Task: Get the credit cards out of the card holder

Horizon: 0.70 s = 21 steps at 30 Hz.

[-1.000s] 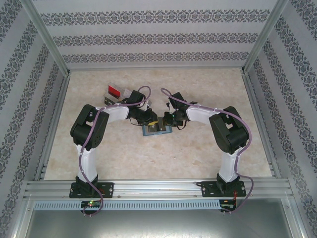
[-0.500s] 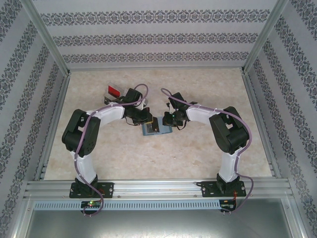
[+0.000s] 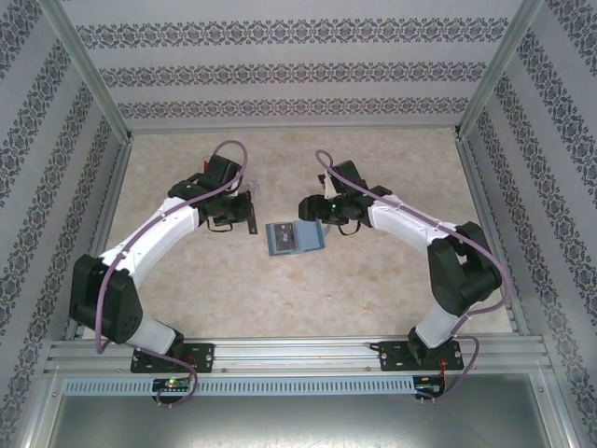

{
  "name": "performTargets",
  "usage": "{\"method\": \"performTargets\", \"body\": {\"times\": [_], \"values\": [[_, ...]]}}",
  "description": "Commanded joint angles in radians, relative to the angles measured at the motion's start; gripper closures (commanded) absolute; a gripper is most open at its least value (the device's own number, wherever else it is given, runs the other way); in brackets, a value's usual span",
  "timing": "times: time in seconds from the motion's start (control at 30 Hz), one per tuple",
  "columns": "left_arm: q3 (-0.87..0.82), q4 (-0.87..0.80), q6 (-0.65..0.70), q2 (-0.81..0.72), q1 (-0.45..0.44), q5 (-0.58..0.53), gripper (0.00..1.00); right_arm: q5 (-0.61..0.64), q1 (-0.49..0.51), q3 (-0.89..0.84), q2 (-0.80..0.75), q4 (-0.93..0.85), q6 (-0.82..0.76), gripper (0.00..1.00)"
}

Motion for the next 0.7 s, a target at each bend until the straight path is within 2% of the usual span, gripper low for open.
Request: {"method": "performTargets", "body": {"times": [0.0, 0.17, 0.37, 0.53, 0.67], "values": [[0.011, -0.108, -0.060, -0.040, 0.045, -0.225, 1.00, 0.055, -0.021, -0.029, -0.038, -0.013, -0.037, 0.29], [0.007, -0.109, -0.176, -0.042, 0.096, -0.336, 1.00, 0.060, -0.063, -0.108, -0.102, 0.022, -0.036, 0.20], [0.120, -0.105, -0.267, 0.081, 0.202, -0.325, 1.00, 0.076, -0.087, -0.125, -0.113, 0.015, -0.036, 0.12], [0.188, -0.105, -0.473, 0.142, 0.230, -0.406, 1.00, 0.095, -0.094, -0.121, -0.117, 0.023, -0.013, 0.09], [0.203, -0.056, -0.547, 0.185, 0.257, -0.399, 0.99, 0.133, -0.096, -0.132, -0.150, 0.033, -0.004, 0.04]]}}
